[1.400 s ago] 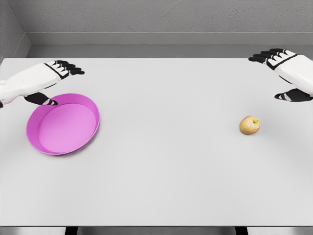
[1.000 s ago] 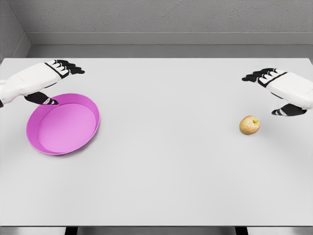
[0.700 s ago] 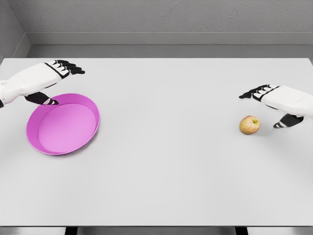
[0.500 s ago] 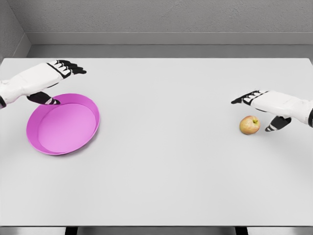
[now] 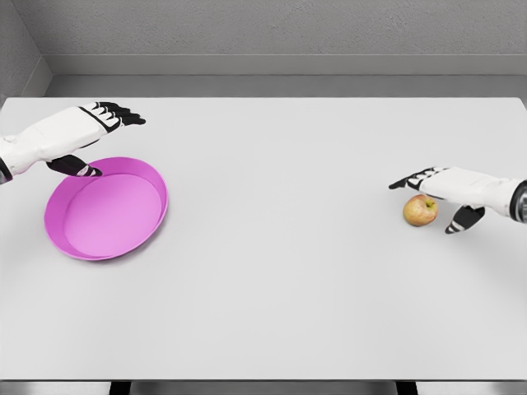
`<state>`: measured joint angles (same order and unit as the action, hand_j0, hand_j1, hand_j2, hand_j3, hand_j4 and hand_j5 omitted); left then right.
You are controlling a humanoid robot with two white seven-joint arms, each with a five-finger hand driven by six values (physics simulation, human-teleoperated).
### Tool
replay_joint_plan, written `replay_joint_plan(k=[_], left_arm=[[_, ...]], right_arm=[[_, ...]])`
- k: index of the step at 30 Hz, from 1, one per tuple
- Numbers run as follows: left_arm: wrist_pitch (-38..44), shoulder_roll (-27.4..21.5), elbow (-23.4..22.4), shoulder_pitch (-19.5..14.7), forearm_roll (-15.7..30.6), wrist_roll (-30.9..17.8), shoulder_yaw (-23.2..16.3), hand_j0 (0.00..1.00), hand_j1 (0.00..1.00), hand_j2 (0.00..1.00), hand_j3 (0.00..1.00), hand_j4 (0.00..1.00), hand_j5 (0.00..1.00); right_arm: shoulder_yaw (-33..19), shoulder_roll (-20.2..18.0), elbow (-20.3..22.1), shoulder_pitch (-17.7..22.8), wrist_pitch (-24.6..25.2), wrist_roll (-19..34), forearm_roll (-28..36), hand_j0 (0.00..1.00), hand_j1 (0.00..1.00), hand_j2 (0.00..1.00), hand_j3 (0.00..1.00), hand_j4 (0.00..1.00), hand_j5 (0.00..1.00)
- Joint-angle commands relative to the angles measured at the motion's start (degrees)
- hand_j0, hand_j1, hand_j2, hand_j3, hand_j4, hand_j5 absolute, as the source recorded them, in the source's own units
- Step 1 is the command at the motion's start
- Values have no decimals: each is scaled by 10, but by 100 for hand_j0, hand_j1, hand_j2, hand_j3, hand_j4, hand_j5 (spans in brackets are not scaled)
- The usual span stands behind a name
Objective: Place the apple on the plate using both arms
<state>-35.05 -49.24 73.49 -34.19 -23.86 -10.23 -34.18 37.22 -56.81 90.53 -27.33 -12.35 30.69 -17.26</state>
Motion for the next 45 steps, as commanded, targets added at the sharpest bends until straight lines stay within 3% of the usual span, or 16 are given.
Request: replay_joint_plan(k=[1, 4, 6, 7, 8, 11, 31, 45], left_arm=[[1, -1, 1, 0, 3, 0, 1, 100, 100, 100, 100, 100, 100], [1, 2, 0, 0, 2, 0, 1, 100, 100, 100, 100, 100, 100], [1, 3, 0, 0, 0, 0, 1, 100, 100, 100, 100, 100, 100], [1, 3, 0, 0, 0, 0, 1, 100, 100, 100, 100, 100, 100], [1, 4, 0, 0, 0, 0, 1, 100, 100, 100, 100, 100, 100], [1, 6, -1, 0, 0, 0, 1, 100, 100, 100, 100, 100, 100], [1, 7, -1, -1, 0, 0, 1, 100, 100, 100, 100, 100, 100], [1, 6, -5, -2, 0, 0, 6, 100, 100, 100, 100, 100, 100]], right_arm=[[5, 0, -3, 0, 0, 0, 1, 100, 100, 100, 100, 100, 100], [7, 0, -3, 0, 0, 0, 1, 99, 99, 99, 99, 99, 99], [13, 0, -4, 0, 0, 0, 1, 84, 84, 84, 84, 84, 84], [13, 0, -4, 0, 0, 1, 1, 66, 66, 66, 66, 66, 66], [13, 0, -4, 0, 0, 1, 1, 56, 56, 56, 56, 56, 56], [13, 0, -4, 1, 0, 1, 0, 46, 46, 46, 46, 46, 46], [15, 0, 9, -26, -6, 1, 1, 42, 42, 42, 42, 42, 42], [10, 21, 86, -41, -7, 0, 2, 39, 39, 39, 39, 39, 39]])
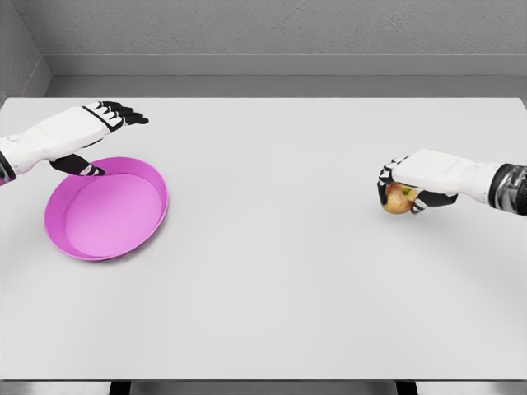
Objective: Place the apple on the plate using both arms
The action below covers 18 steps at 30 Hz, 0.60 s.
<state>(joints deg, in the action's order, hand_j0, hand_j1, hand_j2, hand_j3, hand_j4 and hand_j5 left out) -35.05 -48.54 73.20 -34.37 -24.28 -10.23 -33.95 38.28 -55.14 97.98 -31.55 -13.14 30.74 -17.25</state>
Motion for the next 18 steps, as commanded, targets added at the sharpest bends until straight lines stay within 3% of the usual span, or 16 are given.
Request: replay_joint_plan(k=[1, 5, 13, 18], left_arm=[[1, -1, -3, 0, 4, 0, 5, 100, 100, 100, 100, 100, 100], [1, -1, -3, 0, 4, 0, 5, 100, 100, 100, 100, 100, 100], [1, 0, -3, 0, 4, 0, 5, 100, 100, 100, 100, 100, 100], [1, -1, -3, 0, 4, 0, 5, 100, 100, 100, 100, 100, 100]], right_arm=[[0, 8, 12, 0, 0, -1, 2, 39, 39, 39, 39, 39, 39], [0, 18, 25, -2, 0, -1, 2, 39, 39, 39, 39, 39, 39], [7, 83, 25, -21, -5, -1, 2, 39, 39, 39, 39, 39, 39], [41, 116, 25, -45, -5, -1, 2, 39, 39, 39, 39, 39, 39]])
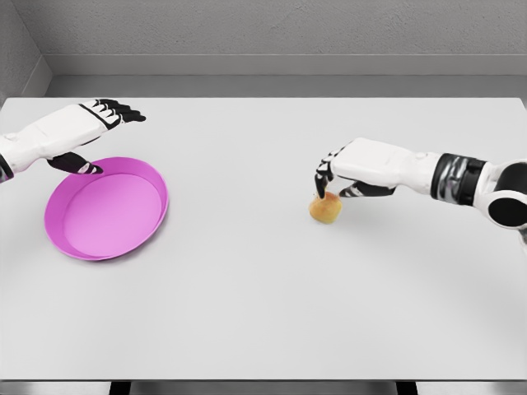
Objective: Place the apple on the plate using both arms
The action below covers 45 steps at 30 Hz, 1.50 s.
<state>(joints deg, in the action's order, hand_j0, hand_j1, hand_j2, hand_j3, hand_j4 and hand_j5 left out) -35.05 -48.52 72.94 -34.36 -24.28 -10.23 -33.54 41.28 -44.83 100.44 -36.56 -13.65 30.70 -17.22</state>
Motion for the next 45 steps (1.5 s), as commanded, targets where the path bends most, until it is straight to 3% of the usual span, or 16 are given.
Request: replay_joint_plan(k=[1, 3, 6, 7, 9, 10, 12, 15, 17, 19, 22, 25, 31, 35, 37, 45], left_arm=[[1, -1, 0, 1, 4, 0, 1, 100, 100, 100, 100, 100, 100], [1, 0, -1, 1, 4, 0, 1, 100, 100, 100, 100, 100, 100], [1, 0, -1, 0, 4, 0, 1, 100, 100, 100, 100, 100, 100], [1, 0, 0, 0, 4, 0, 1, 100, 100, 100, 100, 100, 100], [1, -1, 0, 1, 4, 0, 1, 100, 100, 100, 100, 100, 100], [1, -2, 0, 1, 4, 0, 1, 100, 100, 100, 100, 100, 100], [1, -1, 0, 1, 4, 0, 1, 100, 100, 100, 100, 100, 100], [1, 2, 6, 1, 5, 0, 2, 100, 100, 100, 100, 100, 100], [1, 34, 11, -2, 5, -1, -4, 100, 100, 100, 100, 100, 100], [1, 59, 22, -16, 8, -38, -8, 100, 100, 100, 100, 100, 100], [1, 86, 56, -32, 5, -42, -18, 100, 100, 100, 100, 100, 100], [1, 121, 62, -65, 4, -76, -68, 100, 100, 100, 100, 100, 100], [1, 190, 56, -94, -80, -80, -115, 100, 100, 100, 100, 100, 100], [1, 221, 52, -111, -102, -80, -157, 100, 100, 100, 100, 100, 100], [1, 244, 33, -124, -102, -80, -185, 100, 100, 100, 100, 100, 100], [1, 316, -26, -131, -132, -80, -202, 100, 100, 100, 100, 100, 100]], right_arm=[[20, 25, 0, -3, 0, 0, 2, 39, 39, 39, 39, 39, 39], [31, 49, 0, -15, 0, 1, 1, 39, 39, 39, 39, 39, 39], [34, 42, 0, -30, -13, 1, 2, 45, 45, 45, 45, 45, 45], [31, 33, 0, -33, -13, 0, 2, 52, 52, 52, 52, 52, 52], [-8, -3, -1, -27, -7, -2, 21, 89, 89, 89, 89, 89, 89], [-20, -23, -2, -26, -6, -2, 25, 100, 100, 100, 100, 100, 100], [-59, -65, -6, -20, -12, -2, 25, 100, 100, 100, 100, 100, 100], [-163, -105, -9, 49, -15, -2, 25, 100, 100, 100, 100, 100, 100], [-178, -120, -9, 59, -15, -2, 25, 100, 100, 100, 100, 100, 100], [-190, -126, -10, 59, -15, -2, 25, 100, 100, 100, 100, 100, 100], [-190, -127, -11, 58, -16, -2, 25, 100, 100, 100, 100, 100, 100], [-190, -118, -10, 62, -15, -1, 24, 100, 100, 100, 100, 100, 100], [-190, -125, -10, 62, -12, -1, 25, 100, 100, 100, 100, 100, 100], [-190, -126, -11, 65, -12, -1, 25, 100, 100, 100, 100, 100, 100], [-190, -125, -11, 69, -12, -1, 25, 100, 100, 100, 100, 100, 100], [-190, -127, -6, 88, -12, -1, 25, 100, 100, 100, 100, 100, 100]])
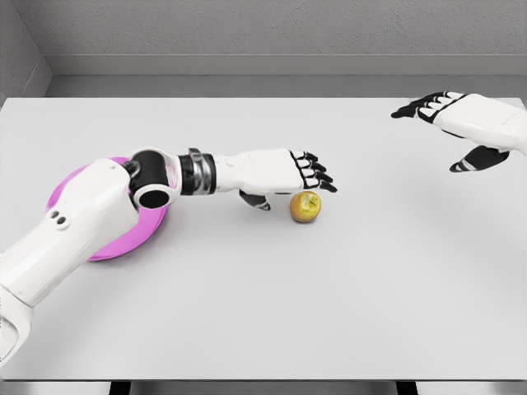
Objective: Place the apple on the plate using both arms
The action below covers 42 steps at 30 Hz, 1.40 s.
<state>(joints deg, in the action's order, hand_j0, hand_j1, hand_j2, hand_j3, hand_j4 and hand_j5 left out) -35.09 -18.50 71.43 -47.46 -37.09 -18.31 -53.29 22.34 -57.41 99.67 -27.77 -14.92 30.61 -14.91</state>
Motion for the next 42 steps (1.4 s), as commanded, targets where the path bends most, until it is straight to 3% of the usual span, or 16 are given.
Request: replay_joint_plan(k=[1, 5, 16, 25, 39, 42], left_arm=[[1, 18, -22, 0, -4, 0, -4, 100, 100, 100, 100, 100, 100], [1, 40, -63, -4, -20, 0, -4, 100, 100, 100, 100, 100, 100], [1, 58, -77, -6, -26, -17, -4, 100, 100, 100, 100, 100, 100], [1, 57, -71, -11, -21, -16, -3, 66, 66, 66, 66, 66, 66], [1, 58, -70, -4, -27, -25, -11, 65, 65, 65, 65, 65, 65], [1, 58, -70, -4, -26, -26, -11, 53, 53, 53, 53, 53, 53]], right_arm=[[0, -5, 2, 0, 1, 0, 1, 100, 100, 100, 100, 100, 100], [0, -7, 3, 4, 1, 0, 1, 100, 100, 100, 100, 100, 100], [0, -7, 3, 10, 1, 0, 1, 100, 100, 100, 100, 100, 100], [0, -7, 3, 9, 1, 0, 1, 100, 100, 100, 100, 100, 100], [0, -7, 3, 11, 1, 0, 1, 100, 100, 100, 100, 100, 100], [0, -8, 3, 11, 1, 0, 1, 100, 100, 100, 100, 100, 100]])
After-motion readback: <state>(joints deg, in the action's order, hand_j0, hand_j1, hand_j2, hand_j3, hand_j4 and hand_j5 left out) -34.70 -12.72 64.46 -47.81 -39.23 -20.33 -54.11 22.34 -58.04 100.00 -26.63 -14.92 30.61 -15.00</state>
